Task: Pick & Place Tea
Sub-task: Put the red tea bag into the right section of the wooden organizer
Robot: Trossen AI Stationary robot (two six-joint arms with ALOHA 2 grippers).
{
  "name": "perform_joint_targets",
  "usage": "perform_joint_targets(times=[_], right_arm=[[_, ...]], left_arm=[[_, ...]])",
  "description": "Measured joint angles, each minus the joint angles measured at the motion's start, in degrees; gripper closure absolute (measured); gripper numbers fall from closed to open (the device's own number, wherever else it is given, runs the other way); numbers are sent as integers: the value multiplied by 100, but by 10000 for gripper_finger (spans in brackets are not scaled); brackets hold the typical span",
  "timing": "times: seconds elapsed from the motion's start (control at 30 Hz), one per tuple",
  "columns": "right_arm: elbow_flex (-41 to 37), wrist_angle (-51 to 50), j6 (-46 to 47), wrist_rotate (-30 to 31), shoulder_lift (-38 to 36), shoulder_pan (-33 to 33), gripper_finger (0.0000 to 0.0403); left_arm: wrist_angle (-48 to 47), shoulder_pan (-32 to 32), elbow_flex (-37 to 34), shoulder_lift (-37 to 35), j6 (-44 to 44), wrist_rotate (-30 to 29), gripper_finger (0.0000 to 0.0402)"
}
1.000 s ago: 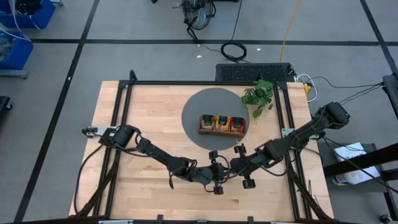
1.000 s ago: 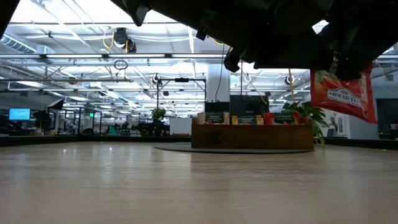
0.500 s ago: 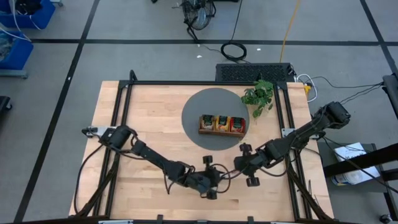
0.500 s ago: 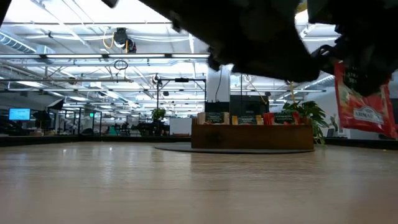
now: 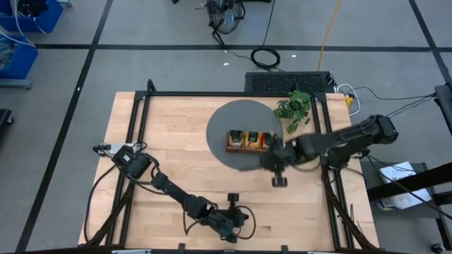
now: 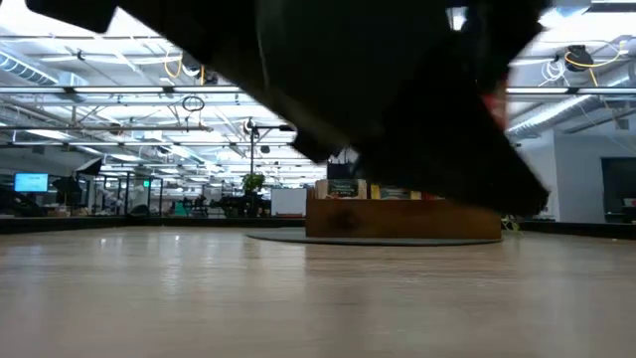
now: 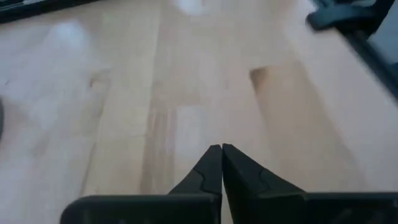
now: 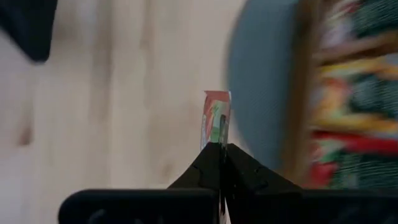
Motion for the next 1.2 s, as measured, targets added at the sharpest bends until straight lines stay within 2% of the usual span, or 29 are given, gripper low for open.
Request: perform_joint_targets(times=[0.17,0.3,0.43,0.6,1.2], right_arm=[[205,-258,-903,8,0,-1004,403],[-53,-436,-1404,4,100,-1714,403],[-340,-116,-1652,6,177,-2127,403],[-629,297,-1906,4,184,-2307,403],[-1654,1232,-1945,-24,184,-2379,403]], left_arm=[[-267,-5,0,18,14,2,386],[-429,-16,0,18,18,7,397],[-564,-8,0,18,25,4,389],[-581,10,-2,18,25,2,373],[-587,16,-2,18,18,-1,371]])
